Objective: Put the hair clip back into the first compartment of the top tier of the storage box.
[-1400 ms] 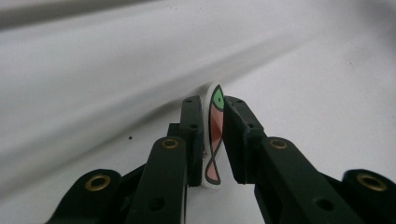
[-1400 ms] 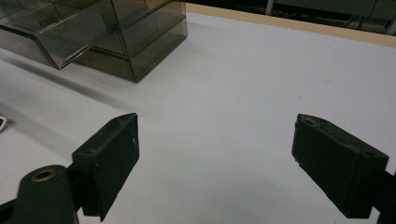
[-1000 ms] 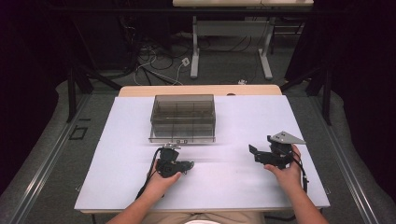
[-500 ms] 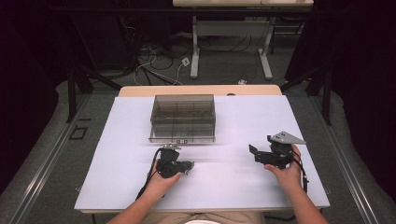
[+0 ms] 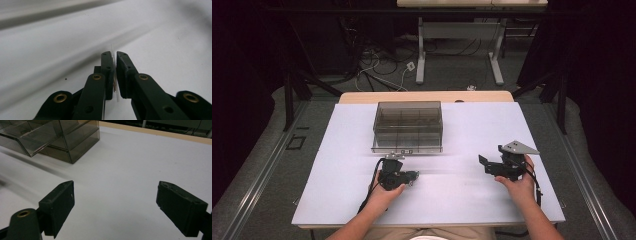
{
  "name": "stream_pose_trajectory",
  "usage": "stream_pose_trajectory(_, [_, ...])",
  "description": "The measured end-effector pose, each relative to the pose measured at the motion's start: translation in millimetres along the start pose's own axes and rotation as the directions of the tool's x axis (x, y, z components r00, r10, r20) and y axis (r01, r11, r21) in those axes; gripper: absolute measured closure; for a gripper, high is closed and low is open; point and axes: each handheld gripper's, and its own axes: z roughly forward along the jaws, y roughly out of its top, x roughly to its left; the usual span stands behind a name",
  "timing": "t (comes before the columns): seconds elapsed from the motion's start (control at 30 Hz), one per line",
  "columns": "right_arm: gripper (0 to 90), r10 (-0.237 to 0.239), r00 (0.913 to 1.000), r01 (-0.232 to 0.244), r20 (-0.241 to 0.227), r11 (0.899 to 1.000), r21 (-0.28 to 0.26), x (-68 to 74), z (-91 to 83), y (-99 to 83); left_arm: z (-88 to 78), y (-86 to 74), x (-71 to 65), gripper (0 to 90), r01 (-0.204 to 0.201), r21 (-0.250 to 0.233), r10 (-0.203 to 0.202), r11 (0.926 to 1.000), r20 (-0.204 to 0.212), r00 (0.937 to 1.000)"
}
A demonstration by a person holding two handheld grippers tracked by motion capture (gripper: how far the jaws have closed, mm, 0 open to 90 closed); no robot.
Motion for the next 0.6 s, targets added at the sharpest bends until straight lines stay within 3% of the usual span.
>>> stream_pose_trajectory(0.6, [14.7,0.001,1.0000,-0.001,0.001,1.000,0.002,-0.2,0.0,-0.2,-6.7,-1.6,-5.1,84.8,-0.074,-0.072,0.068,0.9946,-0.082,0.9943])
